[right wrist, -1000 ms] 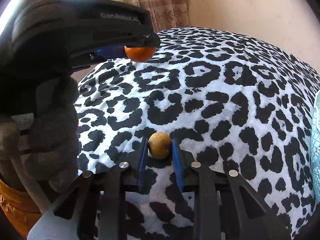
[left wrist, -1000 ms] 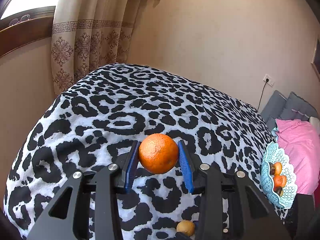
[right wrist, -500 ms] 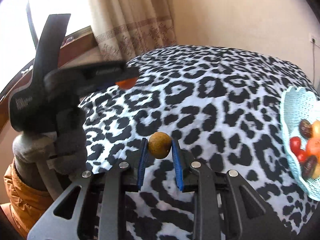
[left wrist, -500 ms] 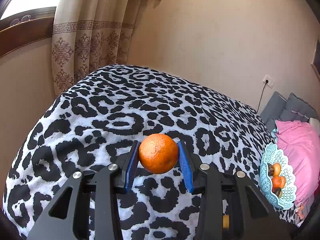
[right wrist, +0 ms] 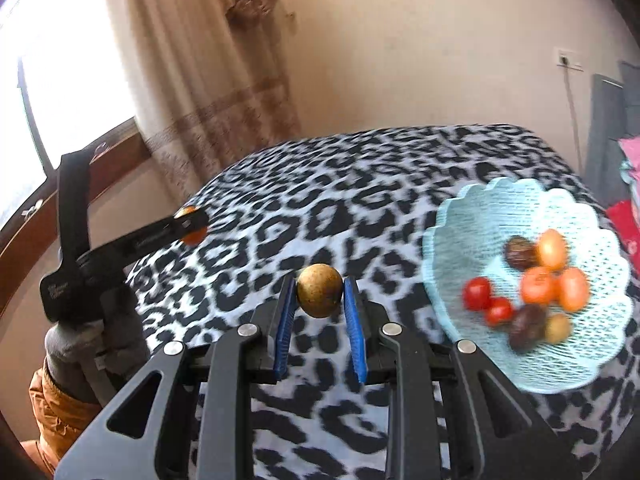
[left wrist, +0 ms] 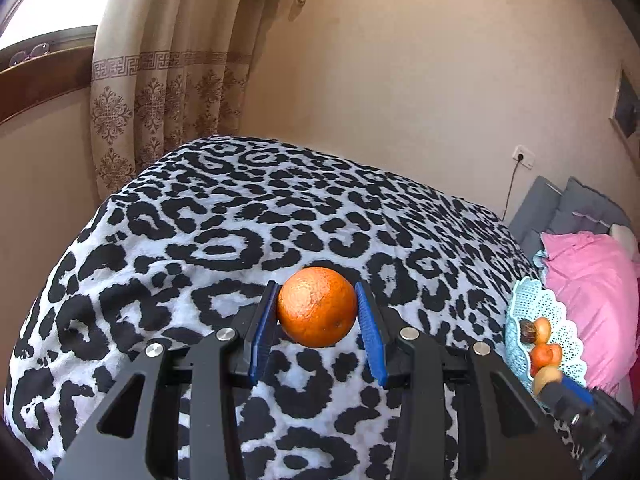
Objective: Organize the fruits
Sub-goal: 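Carry the small fruit into the basket and open the right tool while the left holds the orange, then carry the orange into the blue basket and open the left tool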
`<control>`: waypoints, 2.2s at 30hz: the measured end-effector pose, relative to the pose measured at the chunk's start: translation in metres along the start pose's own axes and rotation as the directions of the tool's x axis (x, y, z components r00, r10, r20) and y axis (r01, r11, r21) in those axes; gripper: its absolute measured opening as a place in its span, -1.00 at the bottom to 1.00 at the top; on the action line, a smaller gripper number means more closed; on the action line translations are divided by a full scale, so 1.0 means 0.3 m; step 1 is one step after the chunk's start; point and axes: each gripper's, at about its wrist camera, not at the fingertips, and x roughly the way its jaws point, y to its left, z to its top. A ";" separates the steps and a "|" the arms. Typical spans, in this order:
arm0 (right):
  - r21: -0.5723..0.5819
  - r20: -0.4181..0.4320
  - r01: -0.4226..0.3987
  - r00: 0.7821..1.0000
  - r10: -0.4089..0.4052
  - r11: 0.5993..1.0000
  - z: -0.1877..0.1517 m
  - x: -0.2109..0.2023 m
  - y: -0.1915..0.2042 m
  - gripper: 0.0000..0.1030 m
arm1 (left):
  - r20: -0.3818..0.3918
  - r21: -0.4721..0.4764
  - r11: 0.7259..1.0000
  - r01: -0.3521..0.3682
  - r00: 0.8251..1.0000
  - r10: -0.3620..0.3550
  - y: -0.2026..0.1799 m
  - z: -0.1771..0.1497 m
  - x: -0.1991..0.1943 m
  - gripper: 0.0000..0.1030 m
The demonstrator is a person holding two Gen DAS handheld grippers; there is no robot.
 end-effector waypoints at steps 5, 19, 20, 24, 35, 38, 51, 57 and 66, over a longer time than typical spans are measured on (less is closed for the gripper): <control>0.087 0.032 0.061 0.997 -0.064 0.994 0.006 -0.062 -0.121 -0.51 | -0.006 0.035 0.999 0.025 1.000 -0.025 -0.051 -0.015 -0.005 -0.24; 0.244 0.033 0.253 0.963 -0.269 0.936 -0.015 -0.125 -0.433 -0.51 | -0.030 0.118 0.991 0.069 0.997 -0.066 -0.159 -0.062 -0.001 -0.24; 0.253 0.021 0.263 0.961 -0.277 0.931 -0.020 -0.116 -0.452 -0.51 | -0.030 0.122 0.990 0.070 0.997 -0.067 -0.163 -0.065 -0.001 -0.24; 0.262 -0.004 0.283 0.956 -0.293 0.922 -0.035 -0.087 -0.483 -0.51 | -0.035 0.131 0.989 0.075 0.997 -0.071 -0.175 -0.072 0.000 -0.24; 0.254 -0.014 0.323 0.944 -0.331 0.912 -0.048 -0.045 -0.490 -0.48 | -0.042 0.140 0.987 0.080 0.996 -0.074 -0.184 -0.076 0.006 -0.23; 0.266 0.003 0.331 0.939 -0.345 0.905 -0.051 -0.065 -0.496 -0.44 | -0.041 0.141 0.987 0.081 0.996 -0.076 -0.185 -0.077 0.006 -0.24; 0.239 0.147 0.441 0.864 -0.481 0.865 -0.105 -0.206 -0.474 -0.04 | -0.073 0.203 0.974 0.105 0.993 -0.092 -0.270 -0.133 0.013 -0.24; 0.236 0.175 0.439 0.858 -0.483 0.867 -0.132 -0.218 -0.476 0.04 | -0.096 0.238 0.961 0.143 0.988 -0.123 -0.368 -0.154 0.001 -0.24; 0.270 0.175 0.411 0.868 -0.464 0.871 -0.161 -0.209 -0.506 0.06 | -0.098 0.354 0.916 0.190 0.981 -0.165 -0.585 -0.176 -0.009 -0.23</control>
